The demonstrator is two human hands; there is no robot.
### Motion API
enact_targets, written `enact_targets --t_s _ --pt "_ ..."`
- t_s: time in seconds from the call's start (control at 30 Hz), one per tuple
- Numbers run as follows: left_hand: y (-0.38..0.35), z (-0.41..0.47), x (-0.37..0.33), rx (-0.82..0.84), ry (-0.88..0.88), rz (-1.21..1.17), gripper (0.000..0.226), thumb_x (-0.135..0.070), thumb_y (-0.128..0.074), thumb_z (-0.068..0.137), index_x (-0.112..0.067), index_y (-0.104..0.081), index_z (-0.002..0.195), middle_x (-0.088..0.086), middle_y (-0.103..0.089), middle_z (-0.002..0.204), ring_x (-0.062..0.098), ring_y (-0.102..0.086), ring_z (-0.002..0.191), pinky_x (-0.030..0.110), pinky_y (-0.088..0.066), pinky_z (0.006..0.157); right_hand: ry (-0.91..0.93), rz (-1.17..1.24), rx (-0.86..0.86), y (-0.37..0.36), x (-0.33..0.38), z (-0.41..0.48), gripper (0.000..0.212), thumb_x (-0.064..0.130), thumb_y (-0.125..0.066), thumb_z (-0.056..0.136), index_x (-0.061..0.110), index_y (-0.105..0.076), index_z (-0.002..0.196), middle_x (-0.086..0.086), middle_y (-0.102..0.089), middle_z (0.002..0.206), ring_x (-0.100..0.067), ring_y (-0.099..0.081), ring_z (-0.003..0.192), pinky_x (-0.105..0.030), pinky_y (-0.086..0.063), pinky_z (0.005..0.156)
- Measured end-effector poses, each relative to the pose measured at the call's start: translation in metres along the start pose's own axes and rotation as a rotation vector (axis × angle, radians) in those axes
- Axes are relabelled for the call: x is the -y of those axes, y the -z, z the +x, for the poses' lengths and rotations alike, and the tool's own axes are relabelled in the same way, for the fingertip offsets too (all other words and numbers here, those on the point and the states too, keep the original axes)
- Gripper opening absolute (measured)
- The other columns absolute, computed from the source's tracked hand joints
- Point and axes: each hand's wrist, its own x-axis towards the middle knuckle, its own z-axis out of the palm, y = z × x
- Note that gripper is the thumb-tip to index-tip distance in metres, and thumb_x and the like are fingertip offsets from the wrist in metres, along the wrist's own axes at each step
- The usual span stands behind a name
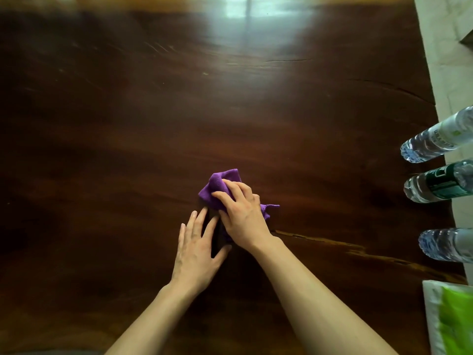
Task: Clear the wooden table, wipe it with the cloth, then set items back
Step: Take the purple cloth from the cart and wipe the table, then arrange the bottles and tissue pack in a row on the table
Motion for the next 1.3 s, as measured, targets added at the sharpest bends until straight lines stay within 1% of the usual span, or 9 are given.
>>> enact_targets --t_s 0.23,0.4,0.57,0.73,0.83,0.9,1.07,1.2,1.3 --pt "0.008 -0.003 0.008 0.031 -0.048 0.035 0.075 -0.053 -0.058 0.092 -0.031 -0.025 0.156 -0.003 -0.003 0.169 0.017 0.007 0.155 0.039 0.0 0.125 -0.203 0.054 -0.144 0.012 -0.015 -0.037 0.047 0.017 -0.062 0.09 0.024 -0.055 0.136 -0.003 -0.044 0.15 -0.026 -0.035 0.136 -0.047 -0.041 0.096" --pt "0.013 -0.013 0.006 0.021 -0.017 0.032 0.073 -0.049 -0.059 0.093 -0.028 -0.028 0.156 0.004 -0.01 0.167 0.021 0.0 0.155 0.042 -0.001 0.126 -0.291 0.167 -0.288 0.028 -0.021 -0.069 0.048 0.019 -0.066 0.089 0.024 -0.056 0.136 -0.003 -0.047 0.147 -0.023 -0.04 0.134 -0.041 -0.037 0.104" --pt "0.006 -0.043 0.001 -0.021 -0.069 0.007 0.07 -0.047 -0.062 0.092 -0.026 -0.035 0.153 0.004 -0.021 0.164 0.021 -0.011 0.154 0.042 -0.006 0.127 -0.336 0.168 -0.373 0.033 -0.015 -0.123 0.06 0.019 -0.069 0.088 0.024 -0.047 0.144 0.0 -0.048 0.148 -0.019 -0.042 0.134 -0.034 -0.035 0.11" --pt "-0.009 -0.081 -0.001 0.027 -0.092 0.01 0.068 -0.051 -0.057 0.094 -0.032 -0.031 0.154 0.002 -0.019 0.165 0.02 -0.011 0.154 0.041 -0.007 0.126 -0.41 0.098 -0.333 0.012 -0.003 -0.181 0.065 0.021 -0.071 0.088 0.026 -0.044 0.147 0.001 -0.048 0.148 -0.018 -0.042 0.135 -0.031 -0.034 0.106" --pt "-0.017 -0.097 0.002 0.062 -0.125 0.073 0.07 -0.054 -0.051 0.095 -0.037 -0.021 0.156 0.001 -0.01 0.167 0.02 -0.003 0.155 0.041 -0.002 0.126 -0.419 0.019 -0.27 0.002 0.002 -0.202 0.06 0.026 -0.069 0.09 0.027 -0.046 0.146 -0.002 -0.048 0.148 -0.021 -0.041 0.137 -0.041 -0.042 0.103" --pt "-0.017 -0.105 0.003 0.056 -0.145 0.071 0.071 -0.053 -0.052 0.095 -0.035 -0.022 0.157 0.002 -0.012 0.167 0.02 -0.004 0.155 0.041 -0.003 0.126 -0.412 -0.021 -0.226 0.0 0.004 -0.21 0.056 0.031 -0.066 0.093 0.027 -0.047 0.146 -0.005 -0.045 0.152 -0.023 -0.038 0.142 -0.045 -0.041 0.106" --pt "-0.008 -0.118 0.002 -0.047 -0.169 -0.032 0.061 -0.042 -0.064 0.092 -0.022 -0.046 0.147 0.003 -0.04 0.156 0.02 -0.033 0.147 0.037 -0.027 0.122 -0.424 0.023 -0.249 0.013 0.013 -0.223 0.048 0.034 -0.061 0.097 0.024 -0.053 0.143 -0.006 -0.043 0.155 -0.023 -0.035 0.146 -0.038 -0.028 0.116" --pt "0.0 -0.128 -0.011 -0.095 -0.215 -0.08 0.055 -0.035 -0.07 0.089 -0.018 -0.056 0.139 0.004 -0.055 0.144 0.021 -0.051 0.134 0.034 -0.041 0.111 -0.424 0.046 -0.342 0.037 0.022 -0.243 0.035 0.031 -0.061 0.097 0.021 -0.063 0.131 -0.001 -0.06 0.139 -0.015 -0.051 0.131 -0.034 -0.044 0.109" --pt "0.006 -0.132 -0.031 -0.094 -0.287 -0.101 0.051 -0.036 -0.069 0.09 -0.018 -0.058 0.137 0.002 -0.06 0.138 0.018 -0.056 0.128 0.033 -0.046 0.108 -0.441 0.057 -0.421 0.059 0.024 -0.262 0.029 0.029 -0.061 0.098 0.019 -0.066 0.124 0.0 -0.068 0.125 -0.012 -0.061 0.117 -0.025 -0.046 0.099"
